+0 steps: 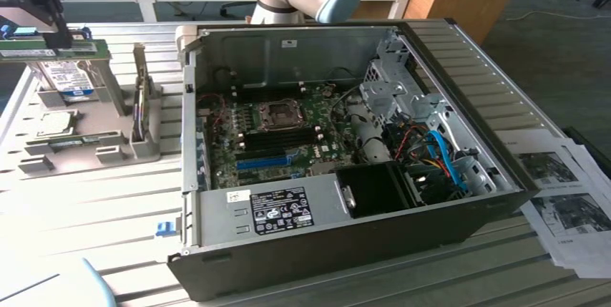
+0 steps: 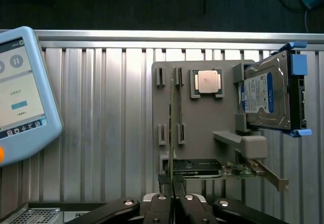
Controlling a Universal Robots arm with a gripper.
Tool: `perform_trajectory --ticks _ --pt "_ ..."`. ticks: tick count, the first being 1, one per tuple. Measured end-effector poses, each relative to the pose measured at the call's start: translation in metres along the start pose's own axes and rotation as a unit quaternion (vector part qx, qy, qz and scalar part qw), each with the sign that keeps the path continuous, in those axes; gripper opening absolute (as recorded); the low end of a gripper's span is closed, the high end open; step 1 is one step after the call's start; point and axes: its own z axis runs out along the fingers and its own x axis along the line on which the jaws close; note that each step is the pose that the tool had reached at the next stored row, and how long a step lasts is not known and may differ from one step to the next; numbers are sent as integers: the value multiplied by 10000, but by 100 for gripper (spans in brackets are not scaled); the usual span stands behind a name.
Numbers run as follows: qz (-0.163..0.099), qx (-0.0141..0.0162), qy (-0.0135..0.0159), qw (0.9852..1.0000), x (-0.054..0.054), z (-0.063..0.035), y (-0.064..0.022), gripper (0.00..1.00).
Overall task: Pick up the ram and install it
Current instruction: 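Pick up the ram and move it above insertion slot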
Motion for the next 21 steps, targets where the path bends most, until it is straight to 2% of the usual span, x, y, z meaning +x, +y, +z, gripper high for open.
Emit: perform_trajectory --ticks 21 --pt "-6 -4 1 10000 -8 -13 -342 11"
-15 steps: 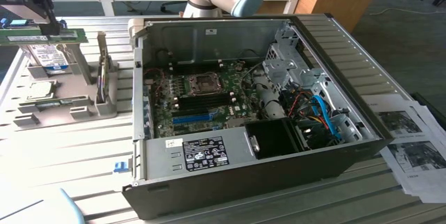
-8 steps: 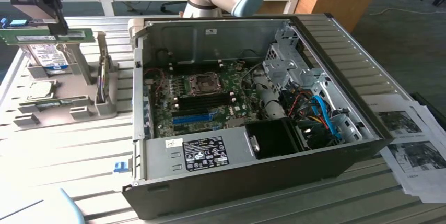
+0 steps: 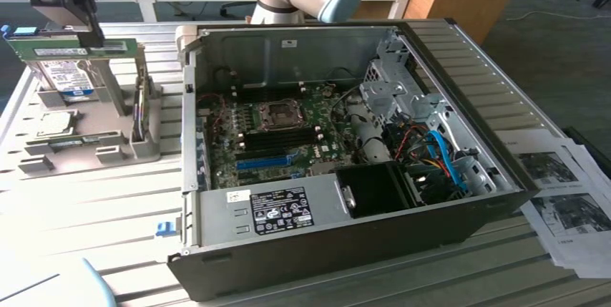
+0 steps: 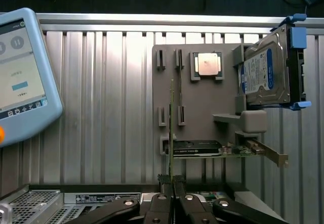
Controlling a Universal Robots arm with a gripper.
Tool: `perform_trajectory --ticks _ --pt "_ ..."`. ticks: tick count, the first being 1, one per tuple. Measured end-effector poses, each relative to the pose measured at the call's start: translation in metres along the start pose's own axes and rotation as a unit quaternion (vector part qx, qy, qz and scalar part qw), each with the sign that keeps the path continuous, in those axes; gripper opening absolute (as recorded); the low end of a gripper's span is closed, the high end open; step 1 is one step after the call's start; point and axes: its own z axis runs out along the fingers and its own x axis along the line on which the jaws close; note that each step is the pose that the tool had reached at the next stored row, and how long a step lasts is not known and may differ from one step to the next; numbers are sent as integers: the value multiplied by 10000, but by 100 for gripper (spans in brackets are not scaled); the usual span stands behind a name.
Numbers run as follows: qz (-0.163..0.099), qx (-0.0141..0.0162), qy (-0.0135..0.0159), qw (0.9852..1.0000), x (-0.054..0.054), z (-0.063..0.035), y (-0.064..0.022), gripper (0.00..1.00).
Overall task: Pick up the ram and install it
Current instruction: 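Pick up the ram and move it above insertion slot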
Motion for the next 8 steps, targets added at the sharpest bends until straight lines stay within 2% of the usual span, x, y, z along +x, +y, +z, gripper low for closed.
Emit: perform_trajectory --ticks 8 --pt "-4 0 0 10000 -2 -4 -106 11"
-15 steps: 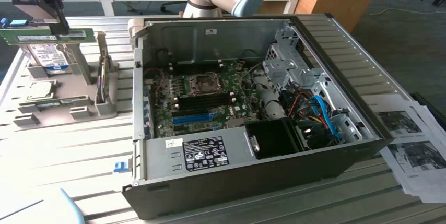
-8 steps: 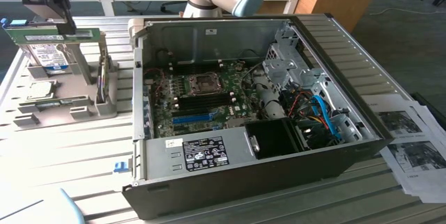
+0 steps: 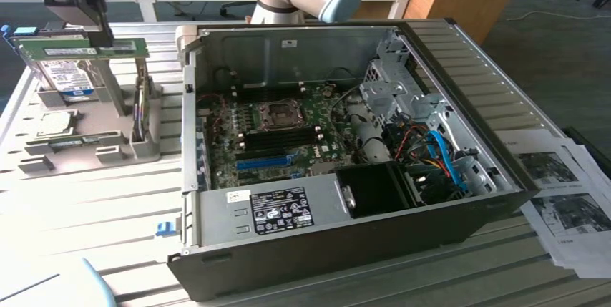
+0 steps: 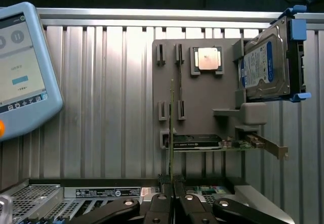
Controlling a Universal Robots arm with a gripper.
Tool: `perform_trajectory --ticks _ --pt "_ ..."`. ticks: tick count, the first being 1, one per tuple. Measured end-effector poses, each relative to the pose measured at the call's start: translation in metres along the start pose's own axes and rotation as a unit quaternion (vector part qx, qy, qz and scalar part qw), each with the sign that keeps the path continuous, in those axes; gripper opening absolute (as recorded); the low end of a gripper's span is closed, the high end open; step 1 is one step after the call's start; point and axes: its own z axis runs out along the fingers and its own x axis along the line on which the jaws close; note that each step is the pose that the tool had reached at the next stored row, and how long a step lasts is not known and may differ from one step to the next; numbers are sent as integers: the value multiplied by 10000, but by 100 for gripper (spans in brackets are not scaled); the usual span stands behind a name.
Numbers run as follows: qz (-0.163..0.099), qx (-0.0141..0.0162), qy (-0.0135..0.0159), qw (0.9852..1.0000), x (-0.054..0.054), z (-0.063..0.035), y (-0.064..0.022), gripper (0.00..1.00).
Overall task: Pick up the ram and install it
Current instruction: 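Pick up the ram and move it above insertion slot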
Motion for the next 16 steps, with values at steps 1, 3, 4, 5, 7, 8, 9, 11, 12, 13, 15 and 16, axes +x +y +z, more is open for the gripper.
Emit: perform_trajectory --ticks 1,3,4,5,7,8,9,11,12,13,15,16 --pt "0 0 0 10000 0 -1 -14 11" --pt "-1 0 0 10000 -1 -1 -40 11" --pt "-2 0 0 10000 -1 -2 -54 11" --pt "-2 0 0 10000 -1 -3 -67 11" --pt "-3 0 0 10000 -2 -4 -94 11" --pt "-4 0 0 10000 -2 -4 -107 11" --pt "-4 0 0 10000 -2 -5 -119 11" --pt "-5 0 0 10000 -3 -6 -146 11" --pt "-5 0 0 10000 -3 -6 -158 11" --pt "-6 0 0 10000 -4 -7 -172 11" --pt "-6 0 0 10000 -4 -8 -197 11" --pt "-6 0 0 10000 -5 -8 -210 11"
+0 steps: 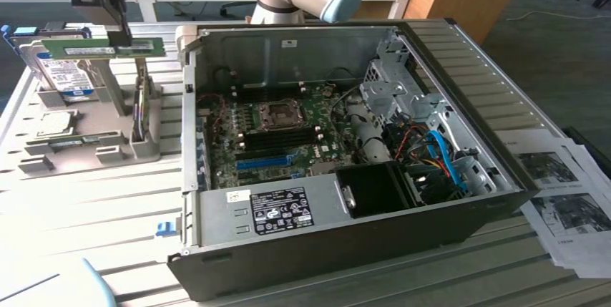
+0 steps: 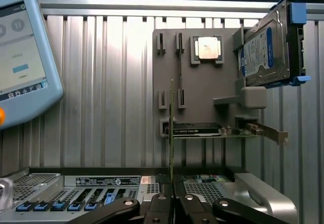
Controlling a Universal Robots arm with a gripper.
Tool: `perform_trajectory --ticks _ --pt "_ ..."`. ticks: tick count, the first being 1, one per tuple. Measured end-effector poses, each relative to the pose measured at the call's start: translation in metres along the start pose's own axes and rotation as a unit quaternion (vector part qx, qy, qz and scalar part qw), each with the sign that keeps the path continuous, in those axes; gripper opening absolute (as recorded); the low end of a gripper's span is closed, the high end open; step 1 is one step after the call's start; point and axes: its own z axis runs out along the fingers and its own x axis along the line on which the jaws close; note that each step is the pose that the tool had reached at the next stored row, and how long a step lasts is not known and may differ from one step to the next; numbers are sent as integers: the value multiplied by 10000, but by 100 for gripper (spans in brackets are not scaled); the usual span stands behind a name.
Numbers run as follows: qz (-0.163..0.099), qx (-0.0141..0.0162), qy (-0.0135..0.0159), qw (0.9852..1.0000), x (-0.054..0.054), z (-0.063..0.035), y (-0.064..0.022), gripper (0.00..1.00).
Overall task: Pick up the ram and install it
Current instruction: 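Pick up the ram and move it above insertion slot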
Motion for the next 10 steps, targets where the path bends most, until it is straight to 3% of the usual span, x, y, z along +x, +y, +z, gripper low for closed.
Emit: perform_trajectory --ticks 10 --pt "-6 -2 0 10000 -3 -6 -161 11"
